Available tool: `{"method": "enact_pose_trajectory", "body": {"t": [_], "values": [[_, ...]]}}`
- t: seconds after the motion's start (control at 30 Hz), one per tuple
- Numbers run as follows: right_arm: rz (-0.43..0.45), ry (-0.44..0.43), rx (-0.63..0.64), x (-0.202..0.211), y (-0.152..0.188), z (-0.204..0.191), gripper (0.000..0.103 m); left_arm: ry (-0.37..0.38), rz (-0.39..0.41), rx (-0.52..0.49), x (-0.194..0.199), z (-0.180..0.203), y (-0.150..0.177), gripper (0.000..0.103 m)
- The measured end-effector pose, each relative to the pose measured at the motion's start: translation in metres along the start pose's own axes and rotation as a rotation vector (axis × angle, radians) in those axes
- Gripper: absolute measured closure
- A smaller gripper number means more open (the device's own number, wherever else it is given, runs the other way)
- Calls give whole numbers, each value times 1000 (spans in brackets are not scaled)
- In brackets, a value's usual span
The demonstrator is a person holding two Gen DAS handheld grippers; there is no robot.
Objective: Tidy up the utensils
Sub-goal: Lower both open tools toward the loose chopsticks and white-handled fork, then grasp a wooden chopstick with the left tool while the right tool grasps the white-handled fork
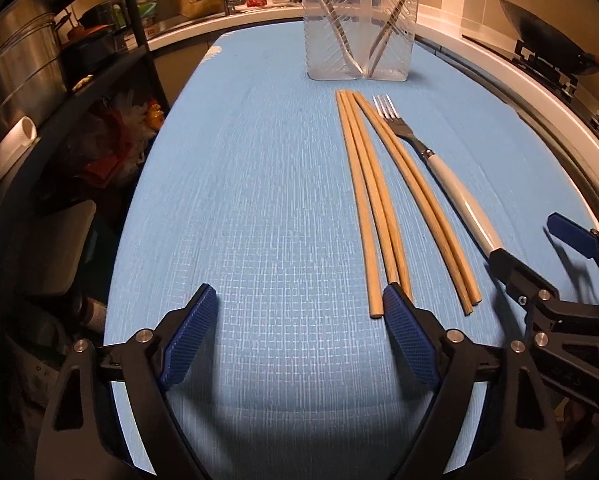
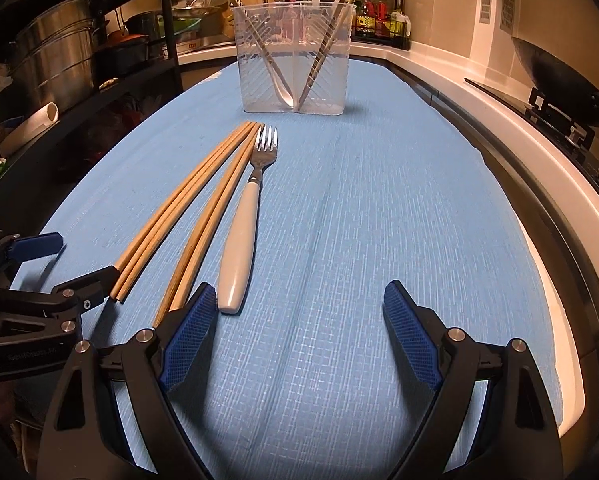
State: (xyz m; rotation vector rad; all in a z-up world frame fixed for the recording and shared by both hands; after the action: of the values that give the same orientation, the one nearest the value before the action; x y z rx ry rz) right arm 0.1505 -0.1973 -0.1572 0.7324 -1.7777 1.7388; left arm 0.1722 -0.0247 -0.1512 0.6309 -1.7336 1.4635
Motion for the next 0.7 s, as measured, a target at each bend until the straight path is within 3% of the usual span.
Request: {"method": "enact_pose_trajectory", "body": {"t": [0.43,0.53,0.6,0.7], "values": [[-11,-6,6,-11,-7,-6,25,50,14,25,-8,4,-6,23],[2,-16,12,-12,-8,-10,33,46,30,31,-9,5,-9,25],[15,-29,27,-11,-9,-15,44,46,47,29,-8,7,-10,28],[41,-67,70,-8,-9,-28,67,69,79,-4,-5,16,-11,43]]}}
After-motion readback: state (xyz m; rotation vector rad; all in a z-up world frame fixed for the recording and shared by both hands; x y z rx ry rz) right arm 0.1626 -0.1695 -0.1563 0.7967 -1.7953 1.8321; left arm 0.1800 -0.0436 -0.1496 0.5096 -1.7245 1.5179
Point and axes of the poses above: each gripper's, at about its wrist camera, not at the fingertips, and x roughly against the way its jaws point, z to its right, y to its underside, the point moved 10 cm from there along -x, roughly the way its jaws point
